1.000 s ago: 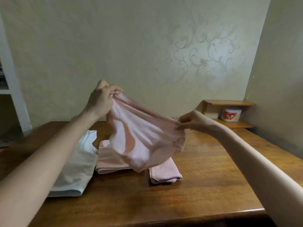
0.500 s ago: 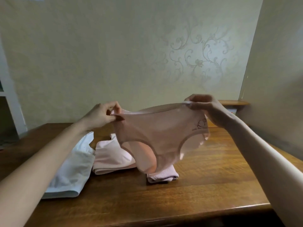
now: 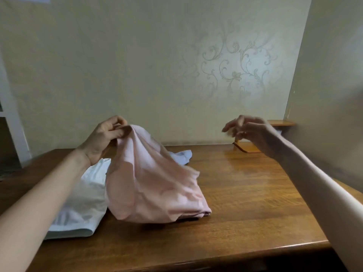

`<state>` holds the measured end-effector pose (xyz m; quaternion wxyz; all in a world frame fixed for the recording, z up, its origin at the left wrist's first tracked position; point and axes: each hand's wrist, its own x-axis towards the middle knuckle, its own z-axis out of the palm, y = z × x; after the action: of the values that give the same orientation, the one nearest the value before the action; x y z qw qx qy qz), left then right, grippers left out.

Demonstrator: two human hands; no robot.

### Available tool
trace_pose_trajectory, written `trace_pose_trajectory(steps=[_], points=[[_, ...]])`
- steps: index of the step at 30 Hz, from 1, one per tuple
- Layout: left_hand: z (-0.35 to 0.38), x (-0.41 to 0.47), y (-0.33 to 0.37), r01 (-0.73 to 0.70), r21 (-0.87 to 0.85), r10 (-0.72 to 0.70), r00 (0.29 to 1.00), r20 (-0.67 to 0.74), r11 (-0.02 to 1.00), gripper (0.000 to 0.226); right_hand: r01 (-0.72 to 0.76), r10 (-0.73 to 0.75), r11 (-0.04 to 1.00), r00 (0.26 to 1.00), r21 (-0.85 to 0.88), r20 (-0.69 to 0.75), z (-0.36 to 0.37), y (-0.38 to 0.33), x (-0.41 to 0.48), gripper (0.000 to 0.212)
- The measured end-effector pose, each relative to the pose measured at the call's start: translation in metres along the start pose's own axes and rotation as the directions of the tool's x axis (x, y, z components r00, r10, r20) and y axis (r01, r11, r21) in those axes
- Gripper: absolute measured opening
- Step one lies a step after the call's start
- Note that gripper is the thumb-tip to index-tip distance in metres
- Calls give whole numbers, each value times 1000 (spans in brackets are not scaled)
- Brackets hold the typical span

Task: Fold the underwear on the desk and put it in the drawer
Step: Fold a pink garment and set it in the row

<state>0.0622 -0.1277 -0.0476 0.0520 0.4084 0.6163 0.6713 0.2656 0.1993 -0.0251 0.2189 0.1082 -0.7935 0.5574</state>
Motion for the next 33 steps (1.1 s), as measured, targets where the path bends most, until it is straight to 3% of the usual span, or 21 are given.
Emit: trace_pose_trajectory(steps=[3, 5, 8, 10, 14, 17, 19, 20, 22, 24, 27, 30, 33], points=[[23, 5, -2, -24, 323, -24, 989, 144, 946, 25, -81, 115, 978, 978, -193, 174, 42, 9, 8, 14], [37, 9, -1, -45, 362, -15, 987, 160, 931, 23, -95, 200, 919, 949, -384, 245, 78, 29, 11, 28], [43, 6, 5, -6, 277, -41, 986, 163, 961, 19, -84, 220, 746, 968, -661, 124, 110, 73, 13, 50], [38, 1, 9, -4, 282, -46, 984, 171, 960, 13, -113, 225, 684, 972, -720, 62, 115, 98, 13, 56], [29, -6, 13, -7, 293, -32, 991, 130, 956, 8, -109, 259, 572, 965, -813, 53, 128, 127, 16, 50], [21, -7, 13, -40, 262, 17, 996, 88, 964, 10, -96, 116, 528, 992, -844, -41, 137, 139, 15, 30], [14, -8, 13, -68, 241, 54, 996, 66, 968, 14, -148, 27, 575, 986, -805, -162, 133, 138, 18, 21], [10, -9, 13, -82, 222, 72, 996, 55, 971, 12, -196, 8, 648, 968, -736, -251, 129, 136, 20, 19], [2, -10, 11, -106, 183, 100, 994, 41, 977, 5, -262, 12, 811, 901, -522, -434, 117, 128, 24, 13], [-3, -11, 10, -115, 175, 110, 993, 37, 978, 10, -258, 61, 913, 853, -316, -518, 98, 112, 26, 7], [-16, -12, 3, -82, 341, 78, 997, 27, 936, 24, -187, 165, 982, 912, -20, -376, 64, 78, 26, 15], [-27, -11, -7, -47, 655, 62, 998, 1, 754, 25, -102, 114, 989, 987, 109, -111, 31, 50, 21, 14], [-28, -10, -9, -59, 784, 119, 993, -18, 617, 25, -92, 76, 983, 992, 159, 104, 15, 28, 16, 30]])
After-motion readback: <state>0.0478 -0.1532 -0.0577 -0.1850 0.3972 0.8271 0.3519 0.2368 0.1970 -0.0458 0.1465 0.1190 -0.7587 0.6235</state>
